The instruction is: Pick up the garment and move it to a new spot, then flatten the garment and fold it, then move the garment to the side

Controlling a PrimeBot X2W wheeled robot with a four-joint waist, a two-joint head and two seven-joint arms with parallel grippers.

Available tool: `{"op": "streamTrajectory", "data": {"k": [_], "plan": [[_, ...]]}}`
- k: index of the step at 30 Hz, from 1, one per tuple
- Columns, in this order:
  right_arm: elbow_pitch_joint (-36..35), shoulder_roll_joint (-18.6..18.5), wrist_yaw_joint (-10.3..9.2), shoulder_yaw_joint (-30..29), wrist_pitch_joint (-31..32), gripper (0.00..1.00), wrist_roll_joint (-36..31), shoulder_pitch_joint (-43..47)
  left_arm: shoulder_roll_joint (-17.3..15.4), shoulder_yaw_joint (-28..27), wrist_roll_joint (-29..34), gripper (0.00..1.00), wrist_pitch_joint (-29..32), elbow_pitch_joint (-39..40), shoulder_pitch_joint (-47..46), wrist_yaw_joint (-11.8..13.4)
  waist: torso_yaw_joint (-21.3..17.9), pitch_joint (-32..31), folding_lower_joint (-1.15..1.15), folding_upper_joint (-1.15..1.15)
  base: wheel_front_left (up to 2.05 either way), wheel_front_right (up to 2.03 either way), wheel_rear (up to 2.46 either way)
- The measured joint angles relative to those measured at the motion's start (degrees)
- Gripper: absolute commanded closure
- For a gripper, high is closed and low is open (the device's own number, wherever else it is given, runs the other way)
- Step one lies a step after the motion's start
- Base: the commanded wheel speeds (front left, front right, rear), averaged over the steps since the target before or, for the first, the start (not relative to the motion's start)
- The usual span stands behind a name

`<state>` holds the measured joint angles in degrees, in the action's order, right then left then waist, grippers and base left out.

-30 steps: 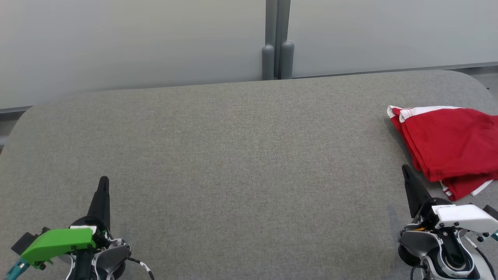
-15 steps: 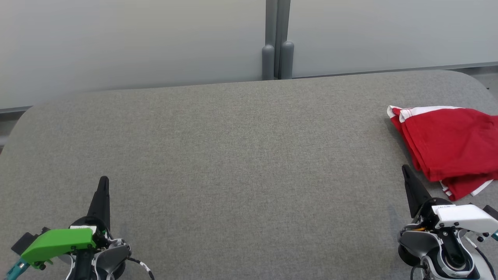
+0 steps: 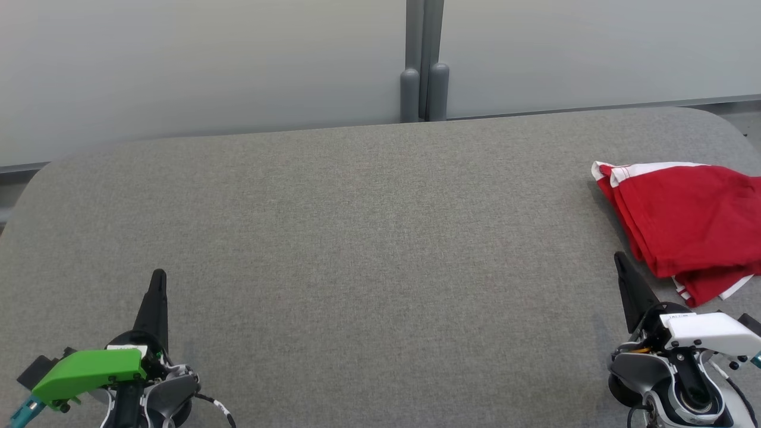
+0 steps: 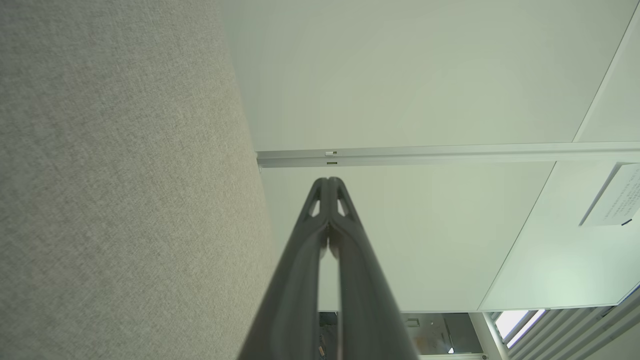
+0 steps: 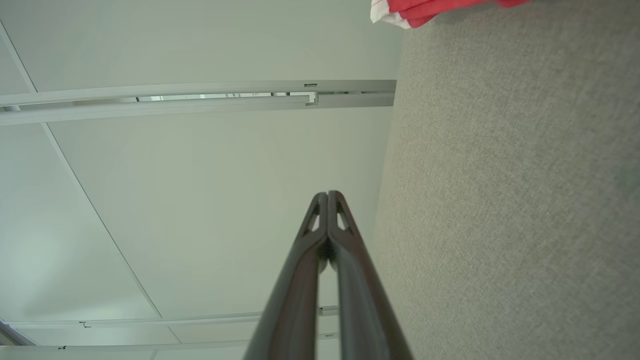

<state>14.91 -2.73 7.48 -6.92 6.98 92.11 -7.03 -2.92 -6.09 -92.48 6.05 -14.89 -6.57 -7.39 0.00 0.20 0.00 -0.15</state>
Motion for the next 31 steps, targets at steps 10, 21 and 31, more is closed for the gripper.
{"op": "streamTrajectory", "data": {"k": [10,21,31], "plan": [[0.0,0.0,0.00,0.0,0.0,1.00,0.0,0.0,0.0,0.0,0.0,1.00,0.0,0.0,0.0,0.0,0.0,0.0,0.00,0.00,0.00,0.00,0.00],[0.0,0.0,0.00,0.0,0.0,1.00,0.0,0.0,0.0,0.0,0.0,1.00,0.0,0.0,0.0,0.0,0.0,0.0,0.00,0.00,0.00,0.00,0.00],[0.0,0.0,0.00,0.0,0.0,1.00,0.0,0.0,0.0,0.0,0.0,1.00,0.0,0.0,0.0,0.0,0.0,0.0,0.00,0.00,0.00,0.00,0.00]]}}
